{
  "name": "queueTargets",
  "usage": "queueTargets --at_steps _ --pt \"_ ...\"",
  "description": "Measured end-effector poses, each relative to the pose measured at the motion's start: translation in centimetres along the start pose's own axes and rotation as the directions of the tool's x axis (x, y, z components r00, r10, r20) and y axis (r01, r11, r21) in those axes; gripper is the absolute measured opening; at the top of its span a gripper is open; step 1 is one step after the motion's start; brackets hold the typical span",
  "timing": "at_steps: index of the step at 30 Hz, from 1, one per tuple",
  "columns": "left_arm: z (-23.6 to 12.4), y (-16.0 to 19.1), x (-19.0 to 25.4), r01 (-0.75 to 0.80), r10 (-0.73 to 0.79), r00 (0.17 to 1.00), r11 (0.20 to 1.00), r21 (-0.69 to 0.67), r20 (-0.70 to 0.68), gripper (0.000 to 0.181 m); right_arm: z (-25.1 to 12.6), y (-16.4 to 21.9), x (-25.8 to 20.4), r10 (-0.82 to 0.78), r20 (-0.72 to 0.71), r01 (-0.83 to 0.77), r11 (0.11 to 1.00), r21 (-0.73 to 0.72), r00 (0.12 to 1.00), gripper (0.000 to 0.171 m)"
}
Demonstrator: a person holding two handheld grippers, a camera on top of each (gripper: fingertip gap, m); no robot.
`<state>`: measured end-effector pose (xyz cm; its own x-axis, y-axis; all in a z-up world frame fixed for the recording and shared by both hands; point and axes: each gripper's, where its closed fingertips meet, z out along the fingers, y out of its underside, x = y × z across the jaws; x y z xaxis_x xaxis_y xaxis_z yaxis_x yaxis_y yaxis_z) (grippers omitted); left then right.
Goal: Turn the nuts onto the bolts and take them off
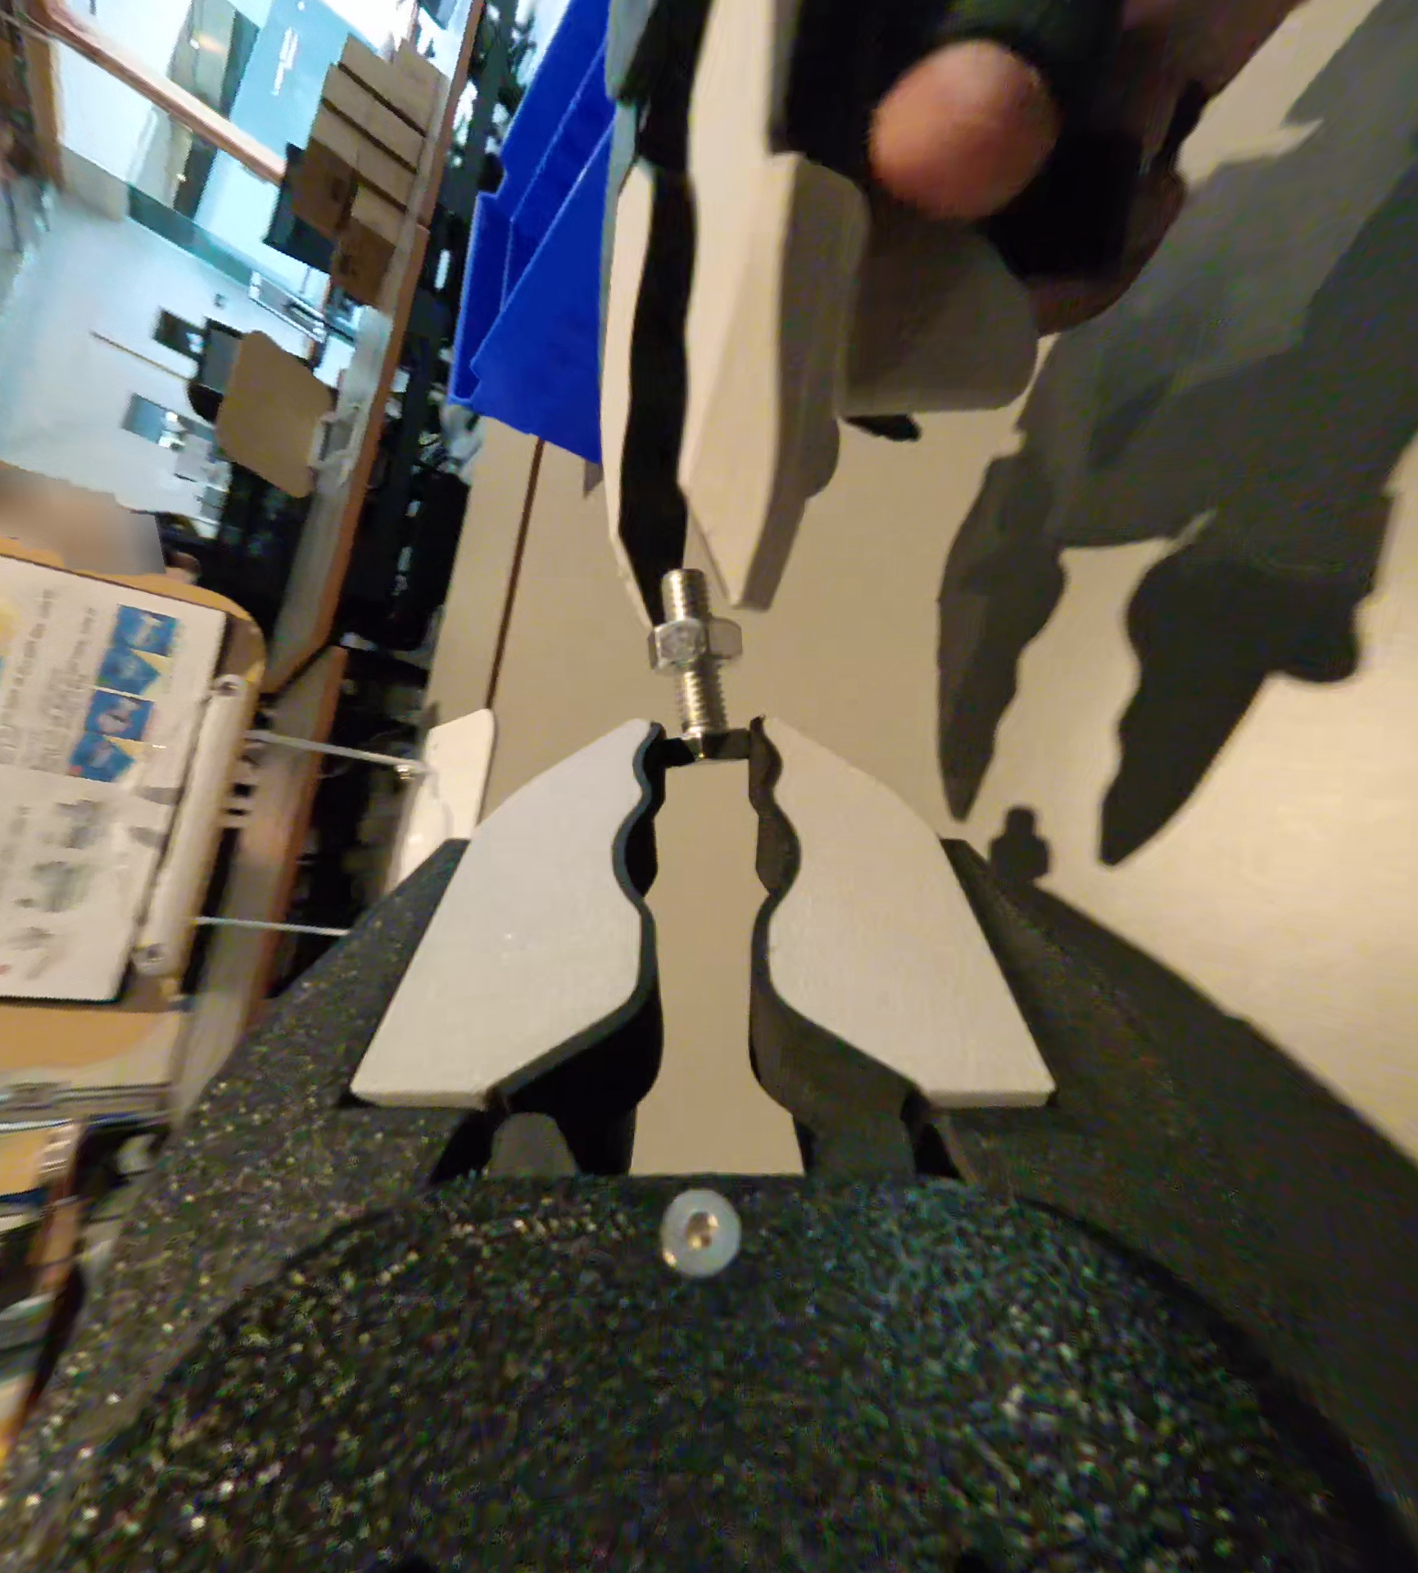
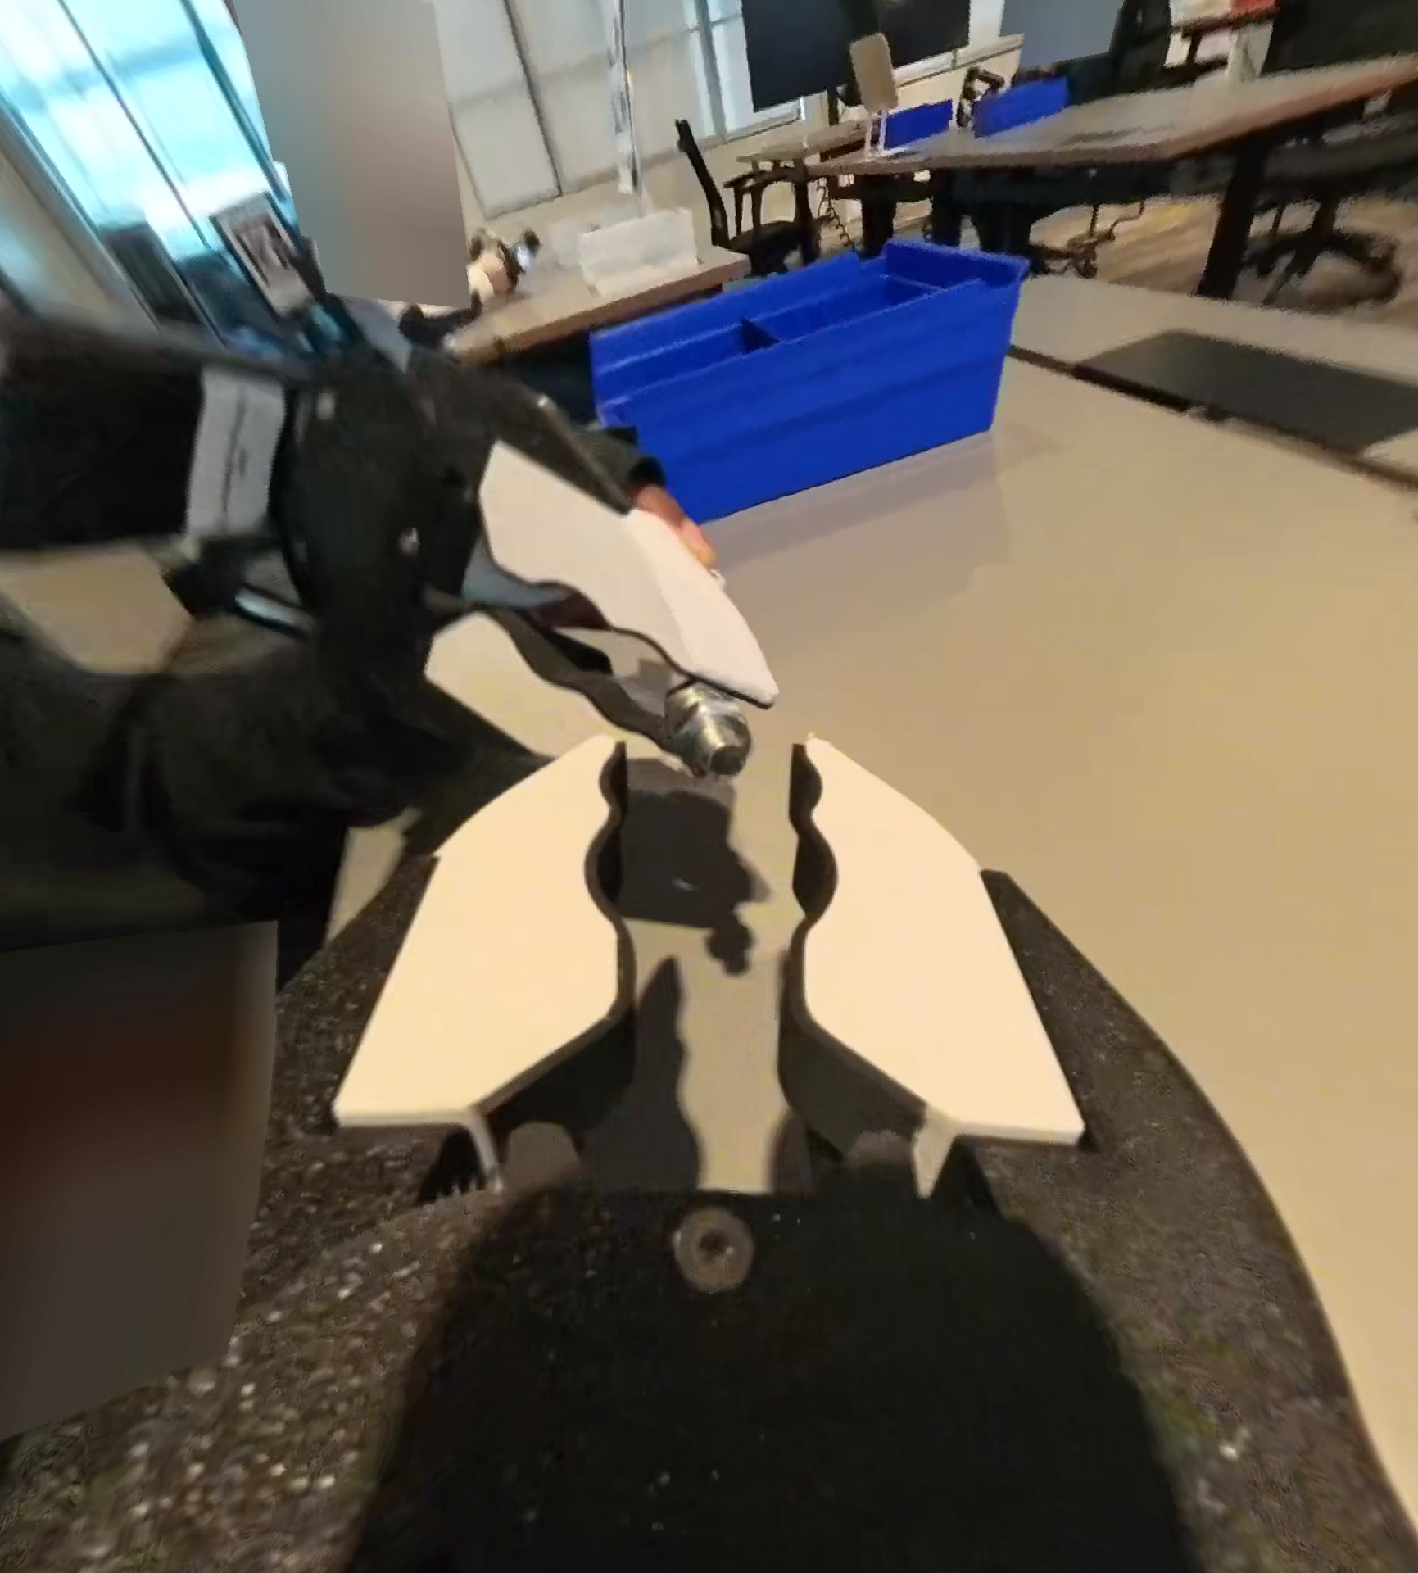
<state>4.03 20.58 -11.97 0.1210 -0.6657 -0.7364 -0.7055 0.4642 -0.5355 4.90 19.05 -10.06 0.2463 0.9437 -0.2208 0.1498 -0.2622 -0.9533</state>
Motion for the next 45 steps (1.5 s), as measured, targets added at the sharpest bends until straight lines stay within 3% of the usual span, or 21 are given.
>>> queueTargets --at_steps 5,9,14,25,27,30,33,35,39,45 --pt "0.1 0.5 0.1 0.097 -0.096 0.994 0.995 0.006 -0.058 0.018 -0.3 1.0 0.7 -0.418 -0.139 0.394 0.904 -0.167 0.898 0.036" --pt "0.3 0.6 0.3 0.016 -0.017 1.0 0.999 -0.036 -0.025 0.019 0.2 1.7 0.6 -0.522 -0.143 0.486 0.845 -0.221 0.841 0.034" --pt "0.5 0.5 0.7 -0.127 0.128 0.992 0.988 -0.084 0.008 0.019 0.3 1.7 0.5 -0.551 -0.148 0.517 0.828 -0.217 0.821 0.03" --pt "-0.1 -0.8 0.8 -0.195 0.196 0.98 0.98 -0.032 0.04 0.018 0.4 1.5 -0.3 -0.541 -0.111 0.52 0.837 -0.171 0.834 0.019" --pt "-0.1 -0.7 0.7 -0.242 0.245 0.967 0.969 -0.05 0.064 0.018 0.5 1.6 -0.4 -0.457 -0.094 0.44 0.884 -0.157 0.885 0.019" --pt "-0.1 -0.3 0.4 -0.349 0.365 0.925 0.926 -0.14 0.108 0.018 0.7 1.9 -0.4 -0.141 -0.041 0.134 0.982 -0.134 0.989 0.019" --pt "0.1 -0.3 0.2 -0.359 0.381 0.916 0.918 -0.17 0.125 0.018 0.7 1.7 -0.3 0.139 0.049 -0.136 0.988 -0.072 0.989 0.019" --pt "0.1 -0.4 0.1 -0.309 0.325 0.938 0.942 -0.134 0.122 0.018 0.5 1.3 -0.5 0.202 0.117 -0.199 0.979 -0.036 0.972 0.021" --pt "-0.1 0.4 -0.5 -0.216 0.23 0.966 0.969 -0.122 0.115 0.018 -0.2 0.4 0.0 0.033 0.079 -0.034 0.999 0.012 0.996 0.034" --pt "0.0 0.2 -0.2 -0.189 0.198 0.976 0.977 -0.101 0.089 0.018 -0.6 0.2 0.2 -0.307 -0.052 0.306 0.952 -0.014 0.95 0.034"
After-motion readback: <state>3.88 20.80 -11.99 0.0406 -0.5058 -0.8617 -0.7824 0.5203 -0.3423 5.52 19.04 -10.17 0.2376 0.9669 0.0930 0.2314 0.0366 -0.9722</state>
